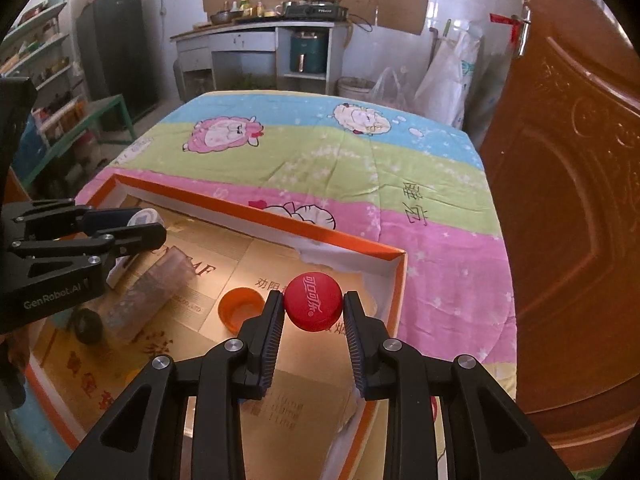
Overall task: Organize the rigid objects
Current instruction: 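Carry the red cap and white cap over the cardboard lid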
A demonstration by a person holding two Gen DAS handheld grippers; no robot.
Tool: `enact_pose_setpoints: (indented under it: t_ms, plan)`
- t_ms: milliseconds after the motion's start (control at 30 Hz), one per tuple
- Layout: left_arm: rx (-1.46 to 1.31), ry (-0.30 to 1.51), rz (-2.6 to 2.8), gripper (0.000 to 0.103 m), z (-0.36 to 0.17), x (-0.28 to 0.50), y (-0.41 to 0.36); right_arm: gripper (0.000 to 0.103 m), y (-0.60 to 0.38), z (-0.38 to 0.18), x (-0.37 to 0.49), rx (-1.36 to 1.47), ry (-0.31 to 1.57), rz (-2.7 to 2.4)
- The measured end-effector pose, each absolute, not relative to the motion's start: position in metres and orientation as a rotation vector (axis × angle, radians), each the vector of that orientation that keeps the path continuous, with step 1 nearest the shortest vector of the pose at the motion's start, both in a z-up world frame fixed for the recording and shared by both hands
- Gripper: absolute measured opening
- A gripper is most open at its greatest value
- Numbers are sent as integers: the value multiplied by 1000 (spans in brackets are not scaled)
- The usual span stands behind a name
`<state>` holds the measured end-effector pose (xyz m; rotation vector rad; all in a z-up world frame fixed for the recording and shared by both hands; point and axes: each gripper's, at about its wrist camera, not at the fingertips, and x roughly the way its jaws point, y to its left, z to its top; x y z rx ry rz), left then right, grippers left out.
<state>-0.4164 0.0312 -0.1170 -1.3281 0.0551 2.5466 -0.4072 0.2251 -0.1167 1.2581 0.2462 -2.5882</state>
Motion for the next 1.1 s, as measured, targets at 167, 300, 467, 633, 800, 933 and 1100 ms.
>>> enact_pose_setpoints:
  t_ms: [167, 300, 467, 633, 800, 933, 1100]
  plan:
    - [-1354, 18, 2525, 31, -122, -425, 30, 31, 226, -123, -414, 1271, 242, -2585]
    - [-1372, 49, 2546, 31, -123, -430, 31, 31, 225, -126, -417, 1282, 251, -2578]
    - [-1398, 19, 2509, 31, -127, -437, 32, 31, 225, -132, -421, 1320, 249, -2556]
    - [-1431, 14, 2467, 31, -136, -440, 37, 31, 222, -137, -424, 1364, 261, -2530]
    - [-1412, 7, 2477, 31, -137, -442, 37, 31, 223, -140, -426, 1388, 251, -2518]
    - [-1404, -4, 2478, 31, -137, -441, 37, 31, 222, -141, -426, 1400, 256, -2514]
    - [-1401, -39, 2472, 40, -137, -442, 36, 35, 222, -141, -425, 1407, 252, -2501]
